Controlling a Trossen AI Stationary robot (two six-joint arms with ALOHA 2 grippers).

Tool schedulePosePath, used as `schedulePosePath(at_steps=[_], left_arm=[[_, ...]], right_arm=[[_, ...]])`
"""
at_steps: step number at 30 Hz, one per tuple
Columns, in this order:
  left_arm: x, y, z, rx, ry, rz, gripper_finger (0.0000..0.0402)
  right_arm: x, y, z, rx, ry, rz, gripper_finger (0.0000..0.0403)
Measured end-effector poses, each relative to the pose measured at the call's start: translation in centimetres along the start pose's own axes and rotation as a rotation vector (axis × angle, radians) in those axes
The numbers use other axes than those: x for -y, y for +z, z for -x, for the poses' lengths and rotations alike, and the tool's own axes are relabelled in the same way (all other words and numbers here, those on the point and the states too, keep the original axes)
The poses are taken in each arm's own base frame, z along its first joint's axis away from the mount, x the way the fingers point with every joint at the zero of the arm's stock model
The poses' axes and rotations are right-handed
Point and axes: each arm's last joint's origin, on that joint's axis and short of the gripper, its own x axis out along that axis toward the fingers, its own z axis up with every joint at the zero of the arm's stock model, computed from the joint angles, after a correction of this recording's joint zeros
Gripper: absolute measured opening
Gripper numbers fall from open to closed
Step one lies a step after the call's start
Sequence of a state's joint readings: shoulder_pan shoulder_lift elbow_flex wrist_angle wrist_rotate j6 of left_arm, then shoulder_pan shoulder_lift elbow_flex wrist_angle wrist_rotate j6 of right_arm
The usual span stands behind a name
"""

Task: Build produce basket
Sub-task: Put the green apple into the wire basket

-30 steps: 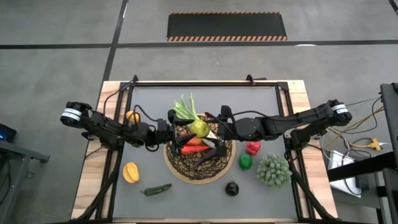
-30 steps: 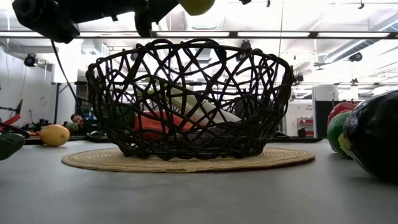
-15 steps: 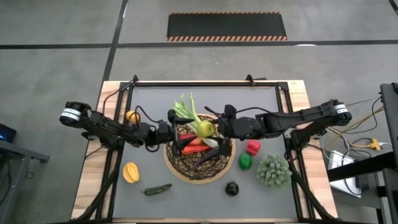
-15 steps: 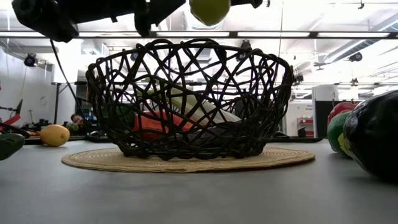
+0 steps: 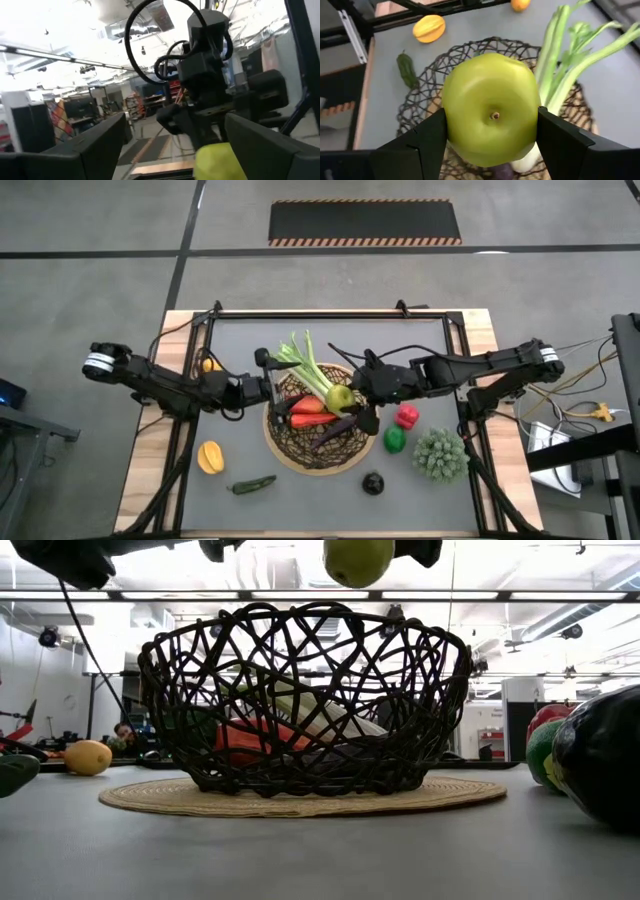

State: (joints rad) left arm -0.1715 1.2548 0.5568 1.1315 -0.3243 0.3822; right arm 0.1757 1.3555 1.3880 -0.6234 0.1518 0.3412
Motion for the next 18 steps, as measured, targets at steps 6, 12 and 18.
schedulePosePath(at_steps=[6, 12, 18], left_arm=[[-0.7, 1.2, 0.4, 0.024, 0.019, -0.083, 0.0321], [-1.0, 1.7, 0.6, 0.027, 0.030, -0.118, 0.0321], [-0.8, 1.2, 0.6, -0.014, 0.011, -0.136, 0.0321]], right_arm=[[-0.3, -0.5, -1.9, -0.087, 0.022, -0.035, 0.0247], [-0.6, -0.8, -4.2, -0.265, -0.040, -0.010, 0.0247], [-0.7, -1.5, -6.3, -0.430, -0.077, 0.004, 0.0247]])
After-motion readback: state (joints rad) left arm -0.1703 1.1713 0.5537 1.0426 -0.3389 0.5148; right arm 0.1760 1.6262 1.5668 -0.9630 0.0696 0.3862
